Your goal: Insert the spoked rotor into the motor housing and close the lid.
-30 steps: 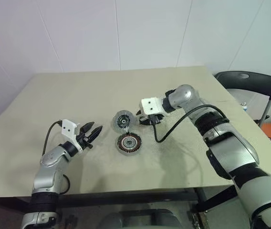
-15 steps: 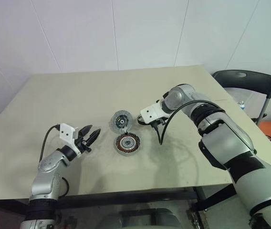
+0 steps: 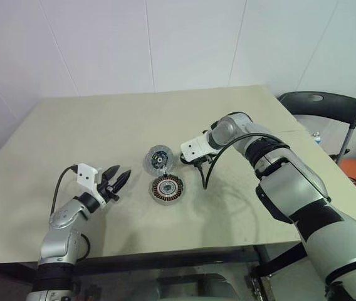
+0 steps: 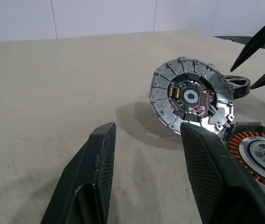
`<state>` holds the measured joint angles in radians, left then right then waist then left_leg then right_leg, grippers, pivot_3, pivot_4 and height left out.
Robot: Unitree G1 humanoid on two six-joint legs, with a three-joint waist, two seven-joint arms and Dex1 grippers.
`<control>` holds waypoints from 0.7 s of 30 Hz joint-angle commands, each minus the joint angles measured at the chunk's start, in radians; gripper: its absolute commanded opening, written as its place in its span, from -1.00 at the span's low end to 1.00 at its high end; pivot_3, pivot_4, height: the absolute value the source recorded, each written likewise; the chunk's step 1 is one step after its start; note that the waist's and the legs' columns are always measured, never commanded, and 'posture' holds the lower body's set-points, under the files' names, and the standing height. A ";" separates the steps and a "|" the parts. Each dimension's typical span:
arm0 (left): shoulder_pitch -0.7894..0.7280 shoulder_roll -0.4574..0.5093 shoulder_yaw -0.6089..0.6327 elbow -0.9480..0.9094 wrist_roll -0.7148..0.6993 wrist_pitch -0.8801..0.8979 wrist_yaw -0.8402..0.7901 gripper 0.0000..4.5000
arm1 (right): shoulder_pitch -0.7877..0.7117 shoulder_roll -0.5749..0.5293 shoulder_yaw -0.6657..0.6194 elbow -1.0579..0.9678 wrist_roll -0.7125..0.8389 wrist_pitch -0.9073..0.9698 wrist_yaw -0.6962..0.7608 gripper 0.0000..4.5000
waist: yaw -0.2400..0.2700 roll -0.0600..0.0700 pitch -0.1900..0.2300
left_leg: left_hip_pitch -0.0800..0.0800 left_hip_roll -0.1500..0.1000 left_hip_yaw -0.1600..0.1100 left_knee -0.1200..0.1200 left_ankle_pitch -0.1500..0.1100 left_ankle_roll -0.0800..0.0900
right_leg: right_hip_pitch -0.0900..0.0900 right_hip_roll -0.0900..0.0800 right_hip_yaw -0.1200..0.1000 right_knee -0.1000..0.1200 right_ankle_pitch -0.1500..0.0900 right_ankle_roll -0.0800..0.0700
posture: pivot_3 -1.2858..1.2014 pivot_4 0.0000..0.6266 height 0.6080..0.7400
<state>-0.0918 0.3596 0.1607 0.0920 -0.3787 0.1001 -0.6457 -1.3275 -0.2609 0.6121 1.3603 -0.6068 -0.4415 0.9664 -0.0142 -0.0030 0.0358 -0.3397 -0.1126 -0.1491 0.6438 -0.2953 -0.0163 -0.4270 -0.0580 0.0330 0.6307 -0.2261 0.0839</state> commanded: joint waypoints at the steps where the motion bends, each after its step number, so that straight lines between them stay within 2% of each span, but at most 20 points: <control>1: -0.004 -0.002 0.009 -0.044 -0.003 -0.017 0.008 0.04 | -0.012 0.002 -0.015 -0.005 -0.004 -0.002 -0.011 -0.09 | 0.000 0.000 0.000 | 0.000 0.000 0.000 0.000 0.000 0.000 | 0.000 0.000 0.000 0.000 0.000 0.000 | 0.03 -1.00 1.00; 21: 0.030 -0.015 0.010 -0.071 -0.003 -0.019 0.029 0.04 | 0.034 -0.001 -0.007 0.009 -0.046 0.059 -0.015 -0.09 | -0.002 0.000 0.000 | 0.001 0.000 0.002 0.000 0.000 0.000 | 0.000 0.000 0.002 0.000 0.000 0.000 | 0.03 -1.00 1.00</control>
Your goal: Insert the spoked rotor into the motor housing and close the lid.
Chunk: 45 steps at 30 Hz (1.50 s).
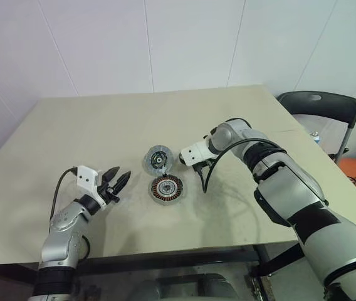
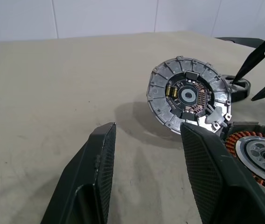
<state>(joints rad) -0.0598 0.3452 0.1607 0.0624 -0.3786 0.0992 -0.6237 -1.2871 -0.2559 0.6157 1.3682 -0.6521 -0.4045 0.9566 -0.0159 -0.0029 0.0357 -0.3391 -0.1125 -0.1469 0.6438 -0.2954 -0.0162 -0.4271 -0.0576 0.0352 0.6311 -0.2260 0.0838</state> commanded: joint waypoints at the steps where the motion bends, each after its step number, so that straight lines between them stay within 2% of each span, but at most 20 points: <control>1: 0.000 -0.001 0.011 -0.040 -0.002 -0.019 0.007 0.04 | -0.005 -0.009 -0.014 0.003 0.001 0.032 -0.002 -0.09 | 0.000 0.000 0.000 | 0.000 0.000 0.000 0.000 0.000 0.000 | 0.000 0.000 0.000 0.000 0.000 0.000 | 0.03 -1.00 1.00; 13: -0.004 0.001 0.010 -0.034 0.000 -0.019 0.007 0.04 | -0.004 -0.009 -0.030 0.001 0.007 0.043 -0.023 -0.09 | -0.001 0.000 0.000 | 0.001 0.001 0.002 0.000 0.000 0.000 | 0.000 0.001 0.003 0.000 0.000 0.000 | 0.03 -1.00 1.00; 14: -0.006 0.000 0.010 -0.033 0.000 -0.020 0.007 0.04 | -0.004 -0.005 -0.036 0.000 0.012 0.041 -0.025 -0.26 | -0.001 0.000 0.000 | 0.001 0.001 0.002 0.000 0.000 0.000 | 0.000 0.001 0.003 0.000 0.000 0.000 | 0.03 -1.00 1.00; 15: -0.006 0.000 0.010 -0.032 0.000 -0.020 0.008 0.04 | -0.005 -0.001 -0.041 -0.001 0.019 0.036 -0.017 -0.32 | -0.001 0.000 0.000 | 0.001 0.001 0.003 0.000 0.000 0.000 | 0.000 0.001 0.003 0.000 0.000 0.000 | 0.03 -1.00 1.00; 19: -0.007 0.001 0.010 -0.036 0.000 -0.018 0.011 0.04 | -0.009 0.023 -0.076 -0.006 0.055 0.037 0.025 -0.93 | -0.002 0.000 0.000 | 0.001 0.001 0.003 0.000 0.000 0.000 | -0.001 0.001 0.004 0.000 0.000 0.000 | 0.03 -1.00 1.00; 20: -0.007 0.001 0.009 -0.036 0.000 -0.018 0.012 0.04 | -0.011 0.028 -0.084 -0.007 0.061 0.040 0.034 -0.98 | -0.002 0.000 0.000 | 0.001 0.001 0.003 0.000 0.000 0.000 | -0.001 0.001 0.004 0.000 0.000 0.000 | 0.03 -1.00 1.00; 28: -0.009 0.001 0.009 -0.035 -0.001 -0.019 0.018 0.04 | -0.016 0.028 -0.074 -0.010 0.042 0.018 0.020 -0.98 | -0.001 0.000 0.000 | 0.001 0.001 0.004 0.000 0.000 0.000 | -0.001 0.002 0.004 0.000 0.000 -0.001 | 0.03 -1.00 1.00; 34: -0.013 0.001 0.008 -0.033 -0.002 -0.018 0.017 0.04 | -0.051 -0.034 -0.046 -0.025 0.026 -0.046 0.206 -0.98 | 0.000 0.000 0.000 | 0.001 0.001 0.004 0.000 0.000 0.000 | -0.001 0.002 0.004 0.000 0.000 -0.001 | 0.03 -1.00 1.00; 38: -0.019 0.002 0.011 -0.029 -0.004 -0.019 0.016 0.04 | -0.083 -0.095 -0.091 -0.058 0.102 -0.134 0.453 -0.98 | -0.002 0.000 0.000 | 0.000 0.001 0.004 0.001 0.000 0.000 | -0.001 0.002 0.004 0.000 0.001 0.000 | 0.03 -1.00 1.00; 41: -0.024 0.004 0.010 -0.021 -0.004 -0.022 0.010 0.04 | -0.097 -0.113 -0.104 -0.084 0.233 -0.187 0.644 -0.98 | -0.007 0.000 0.000 | 0.001 0.002 0.004 0.001 -0.001 0.000 | -0.001 0.002 0.004 0.000 0.001 0.000 | 0.03 -1.00 1.00; 43: -0.032 0.003 0.009 -0.011 -0.002 -0.025 0.008 0.04 | -0.095 -0.126 -0.011 -0.133 0.367 -0.183 0.658 -0.98 | -0.010 0.000 0.000 | 0.002 0.004 0.005 0.001 -0.001 -0.001 | 0.000 0.003 0.004 0.000 0.001 0.000 | 0.03 -1.00 1.00; 45: -0.045 0.002 0.007 0.003 0.000 -0.029 0.004 0.04 | -0.061 -0.222 0.190 -0.397 0.632 -0.036 0.658 -0.98 | -0.007 0.001 0.000 | 0.002 0.006 0.004 0.001 -0.002 -0.002 | 0.000 0.006 0.005 0.000 0.001 -0.001 | 0.03 -1.00 1.00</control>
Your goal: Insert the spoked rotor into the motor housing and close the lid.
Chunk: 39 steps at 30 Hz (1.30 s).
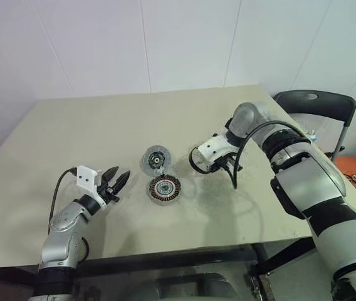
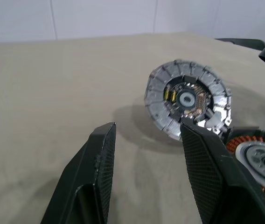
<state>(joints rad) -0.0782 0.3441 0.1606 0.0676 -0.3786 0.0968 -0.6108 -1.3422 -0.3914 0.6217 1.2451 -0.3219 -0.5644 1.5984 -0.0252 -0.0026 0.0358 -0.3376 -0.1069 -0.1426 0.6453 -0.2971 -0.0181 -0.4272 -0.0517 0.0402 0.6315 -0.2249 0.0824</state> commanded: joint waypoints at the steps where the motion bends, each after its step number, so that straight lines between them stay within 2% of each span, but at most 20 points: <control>1: -0.035 0.002 0.006 0.005 0.002 -0.029 -0.010 0.04 | 0.004 -0.140 0.277 -0.416 0.426 0.212 0.016 -0.98 | 0.007 0.001 0.001 | 0.000 0.000 0.000 0.000 0.000 0.000 | 0.000 0.000 0.001 0.000 0.000 0.000 | 0.03 -1.00 1.00; 3: -0.048 0.000 0.005 0.014 0.002 -0.032 -0.012 0.04 | 0.002 -0.200 0.389 -0.582 0.565 0.320 0.016 -0.98 | 0.015 0.001 0.001 | -0.001 0.000 0.000 0.000 -0.001 0.000 | -0.001 0.000 0.001 -0.001 0.000 0.000 | 0.03 -1.00 1.00; 10: -0.043 0.009 0.017 -0.004 -0.007 -0.032 -0.017 0.04 | -0.017 -0.221 0.514 -0.738 0.710 0.455 0.016 -0.98 | 0.017 0.000 0.000 | -0.001 0.001 0.000 0.002 -0.002 0.000 | 0.000 0.000 0.001 -0.001 0.000 0.000 | 0.03 -1.00 1.00; 14: -0.030 0.017 0.023 -0.011 -0.005 -0.031 -0.020 0.04 | 0.014 -0.126 0.477 -0.707 0.660 0.450 0.016 -0.98 | 0.014 0.000 0.000 | -0.001 0.001 0.001 0.002 -0.002 0.001 | 0.000 0.001 0.000 -0.001 0.000 0.000 | 0.03 -1.00 1.00; 19: -0.030 0.019 0.028 -0.037 -0.009 -0.018 -0.009 0.04 | 0.021 0.004 0.380 -0.559 0.575 0.409 0.016 -0.98 | 0.015 0.000 0.000 | -0.001 0.003 0.001 0.002 -0.002 0.001 | -0.001 0.003 0.000 -0.001 0.001 -0.001 | 0.03 -1.00 1.00; 30: -0.008 0.014 0.029 -0.054 -0.008 -0.022 0.005 0.04 | 0.047 0.126 0.274 -0.276 0.331 0.235 -0.009 -0.98 | 0.030 -0.001 -0.001 | -0.001 0.002 0.002 0.002 -0.003 0.001 | -0.001 0.003 0.000 -0.001 0.001 -0.001 | 0.03 -1.00 1.00; 34: -0.001 0.010 0.027 -0.059 -0.008 -0.023 0.011 0.04 | 0.044 0.186 0.199 -0.226 0.291 0.227 0.002 -0.98 | 0.028 -0.001 -0.001 | -0.001 0.003 0.002 0.002 -0.003 0.001 | -0.002 0.004 0.001 0.000 0.001 -0.002 | 0.03 -1.00 1.00; 39: 0.005 0.009 0.030 -0.063 -0.009 -0.025 0.015 0.04 | 0.043 0.201 0.167 -0.197 0.238 0.204 0.016 -0.98 | 0.032 -0.001 -0.001 | -0.001 0.002 0.002 0.002 -0.003 0.000 | -0.001 0.003 0.001 -0.001 0.001 -0.002 | 0.03 -1.00 1.00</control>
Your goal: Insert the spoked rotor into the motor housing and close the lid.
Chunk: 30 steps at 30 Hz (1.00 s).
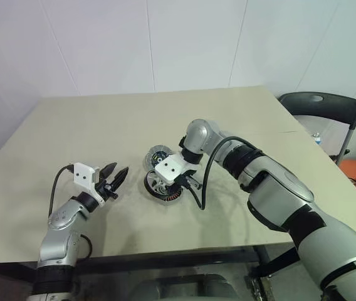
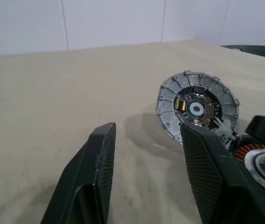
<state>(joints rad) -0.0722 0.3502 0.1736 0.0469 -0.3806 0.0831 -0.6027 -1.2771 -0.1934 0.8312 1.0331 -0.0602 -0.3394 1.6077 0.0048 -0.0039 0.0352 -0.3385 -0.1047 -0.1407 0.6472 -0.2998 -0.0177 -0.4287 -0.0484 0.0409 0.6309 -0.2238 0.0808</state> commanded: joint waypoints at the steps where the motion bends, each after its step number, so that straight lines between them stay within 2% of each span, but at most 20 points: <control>1: 0.002 0.002 0.017 -0.045 -0.007 -0.011 0.009 0.04 | -0.021 0.005 -0.049 0.021 -0.033 -0.024 0.007 -0.98 | 0.003 0.000 0.000 | 0.000 0.000 0.000 0.000 0.000 0.000 | 0.000 0.000 0.000 0.000 0.000 0.000 | 0.03 -1.00 1.00; 29: 0.024 -0.008 0.013 -0.064 -0.010 -0.009 0.023 0.04 | 0.006 0.011 -0.136 0.104 -0.200 -0.118 0.001 -0.98 | -0.001 0.000 0.000 | 0.000 0.000 0.000 0.000 0.000 0.000 | 0.000 0.000 0.000 0.000 0.000 0.000 | 0.03 -1.00 1.00; 30: 0.023 -0.008 0.013 -0.064 -0.010 -0.009 0.024 0.04 | 0.006 0.012 -0.140 0.106 -0.205 -0.122 0.000 -0.77 | -0.001 0.000 0.000 | 0.000 0.000 0.000 0.000 0.000 0.000 | 0.000 0.000 0.000 0.000 0.000 0.000 | 0.03 -1.00 1.00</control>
<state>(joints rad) -0.0428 0.3421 0.1739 0.0245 -0.3819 0.0829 -0.5839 -1.2620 -0.1872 0.7202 1.1379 -0.2559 -0.4473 1.6100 0.0040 -0.0038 0.0352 -0.3384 -0.1045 -0.1406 0.6472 -0.2998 -0.0178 -0.4287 -0.0482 0.0410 0.6313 -0.2238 0.0806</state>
